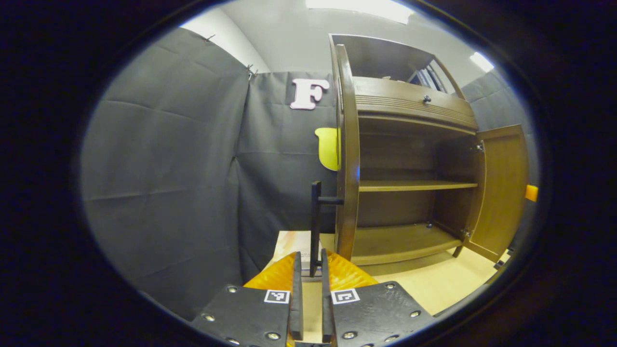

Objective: Open the right door of the double-door shoe cabinet with the right hand, and open the left door with the left hand.

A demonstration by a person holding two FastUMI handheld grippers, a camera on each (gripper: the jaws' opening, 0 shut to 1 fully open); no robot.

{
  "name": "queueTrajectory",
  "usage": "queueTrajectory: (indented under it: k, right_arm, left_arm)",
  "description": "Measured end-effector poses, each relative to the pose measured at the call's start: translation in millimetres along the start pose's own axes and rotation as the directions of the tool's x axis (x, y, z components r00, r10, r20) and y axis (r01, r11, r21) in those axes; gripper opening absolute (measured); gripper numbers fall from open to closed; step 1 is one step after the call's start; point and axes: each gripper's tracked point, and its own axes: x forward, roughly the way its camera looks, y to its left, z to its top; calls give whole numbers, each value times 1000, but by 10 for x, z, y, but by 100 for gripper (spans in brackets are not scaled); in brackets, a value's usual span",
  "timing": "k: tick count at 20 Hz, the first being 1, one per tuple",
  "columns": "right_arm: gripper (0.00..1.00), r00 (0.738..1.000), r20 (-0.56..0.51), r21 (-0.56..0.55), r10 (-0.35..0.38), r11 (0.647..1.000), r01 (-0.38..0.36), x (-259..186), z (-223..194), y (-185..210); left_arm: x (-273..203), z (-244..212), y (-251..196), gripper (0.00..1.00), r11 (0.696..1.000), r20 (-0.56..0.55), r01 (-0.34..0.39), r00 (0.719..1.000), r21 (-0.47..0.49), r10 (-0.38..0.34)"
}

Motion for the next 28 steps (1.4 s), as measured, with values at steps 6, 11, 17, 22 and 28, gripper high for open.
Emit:
queueTrajectory:
  k: [6,11,17,22,28]
  right_arm:
    - [92,1000,21,-5,-17,1000,17,-271,174,-278]
    - [97,999,24,-8,-29,1000,29,-469,204,-436]
    - [100,999,27,-12,-32,999,33,-657,211,-509]
    - [97,999,30,-14,-35,999,35,-768,222,-493]
    - [97,997,48,-10,-53,999,54,-912,239,-507]
  left_arm:
    - [-488,223,-228,19,1000,34,-2,999,23,1]
    - [-914,411,-371,19,1000,59,-1,998,24,0]
    - [-1364,617,-611,13,999,106,8,994,46,-13]
    - [-1645,741,-712,19,999,131,18,991,51,-25]
    - [-1825,862,-768,17,998,136,9,990,70,-18]
